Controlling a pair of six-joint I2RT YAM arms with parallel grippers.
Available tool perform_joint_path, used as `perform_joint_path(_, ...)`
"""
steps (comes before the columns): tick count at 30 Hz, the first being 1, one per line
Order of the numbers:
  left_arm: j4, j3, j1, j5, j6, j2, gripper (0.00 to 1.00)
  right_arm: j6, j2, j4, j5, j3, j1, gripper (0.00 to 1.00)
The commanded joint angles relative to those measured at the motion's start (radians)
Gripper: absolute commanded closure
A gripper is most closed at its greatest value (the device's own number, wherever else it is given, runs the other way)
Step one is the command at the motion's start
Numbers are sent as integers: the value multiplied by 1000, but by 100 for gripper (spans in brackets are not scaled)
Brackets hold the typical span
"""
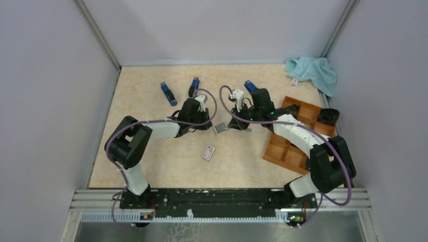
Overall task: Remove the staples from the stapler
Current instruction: Place the staple in the staple box.
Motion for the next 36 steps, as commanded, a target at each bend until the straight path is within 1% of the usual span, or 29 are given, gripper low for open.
perform_joint_path(1,-15,32,7,44,25,24,70,-15,9,91,39,29,33,90)
perform_joint_path(9,7,35,12,101,20,54,71,4,36,180,87,6,38,90)
perform_joint_path(14,10,38,13,141,19,62,71,7,68,209,121,1,63,90)
perform_joint_path(22,39,-6,12,199,5,46,72,-11,97,242,176,-14,80,90)
perform_joint_path(25,50,-27,14,184,-3,35,72,-33,116,244,191,-14,91,90)
perform_joint_path(29,143,-135,30,69,-36,-66,71,-63,125,255,221,-16,110,90)
perform_joint_path(32,213,-234,45,-8,-49,-205,69,-75,129,270,241,-21,125,90)
perform_joint_path(34,267,-304,48,-29,-45,-298,68,-79,133,279,254,-24,135,90)
perform_joint_path(36,314,-372,48,-35,-42,-391,64,-82,140,286,263,-23,150,90)
